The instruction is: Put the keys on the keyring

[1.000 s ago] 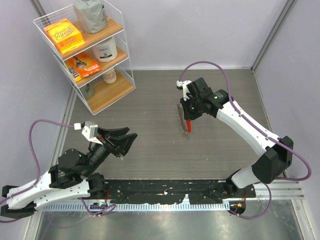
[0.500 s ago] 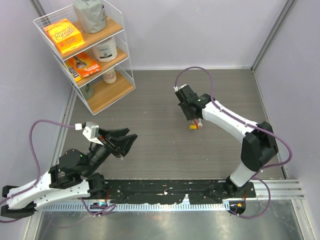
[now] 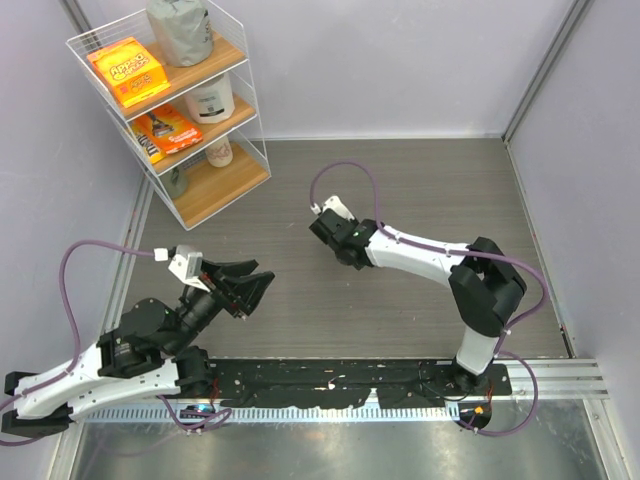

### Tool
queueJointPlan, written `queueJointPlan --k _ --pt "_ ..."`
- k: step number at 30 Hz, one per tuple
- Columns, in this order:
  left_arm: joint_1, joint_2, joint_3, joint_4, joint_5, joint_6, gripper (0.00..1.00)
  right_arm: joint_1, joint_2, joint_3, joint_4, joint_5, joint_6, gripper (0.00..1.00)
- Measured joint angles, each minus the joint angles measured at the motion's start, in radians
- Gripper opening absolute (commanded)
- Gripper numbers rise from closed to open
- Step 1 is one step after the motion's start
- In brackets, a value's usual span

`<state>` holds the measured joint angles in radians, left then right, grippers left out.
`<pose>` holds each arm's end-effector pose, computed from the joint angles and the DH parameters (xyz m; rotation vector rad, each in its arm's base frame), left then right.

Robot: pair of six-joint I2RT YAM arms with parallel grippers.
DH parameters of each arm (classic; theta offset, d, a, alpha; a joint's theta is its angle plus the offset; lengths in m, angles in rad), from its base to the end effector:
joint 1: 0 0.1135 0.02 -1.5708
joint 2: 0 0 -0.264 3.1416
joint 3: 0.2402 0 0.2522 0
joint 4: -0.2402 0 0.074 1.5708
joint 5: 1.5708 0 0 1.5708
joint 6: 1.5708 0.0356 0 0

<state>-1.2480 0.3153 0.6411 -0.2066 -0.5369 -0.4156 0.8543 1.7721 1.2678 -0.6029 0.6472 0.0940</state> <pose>0.0445 -0.0755 0.3430 0.1780 1.5329 -0.9547 0.2540 0.2589 0.2147 -0.7163 2.3063 -0.4589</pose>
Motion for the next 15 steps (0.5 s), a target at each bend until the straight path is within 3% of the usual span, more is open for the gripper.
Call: queueJointPlan --k 2,3,6,15 --pt "0.000 -0.008 0.000 -0.009 -0.003 -0.001 0.56 0.029 -0.003 -0.025 0.028 0.016 0.006 0.09" --pt "0.000 -0.011 0.000 -0.013 -0.003 -0.001 0.56 0.043 -0.005 -0.038 0.040 0.022 0.008 0.16" --pt "0.000 -0.018 0.000 -0.021 -0.003 -0.003 0.54 0.089 -0.014 -0.067 0.071 0.031 0.023 0.17" --pt "0.000 -0.039 0.000 -0.064 -0.002 -0.031 0.53 0.160 -0.013 -0.154 0.174 -0.011 0.088 0.36"
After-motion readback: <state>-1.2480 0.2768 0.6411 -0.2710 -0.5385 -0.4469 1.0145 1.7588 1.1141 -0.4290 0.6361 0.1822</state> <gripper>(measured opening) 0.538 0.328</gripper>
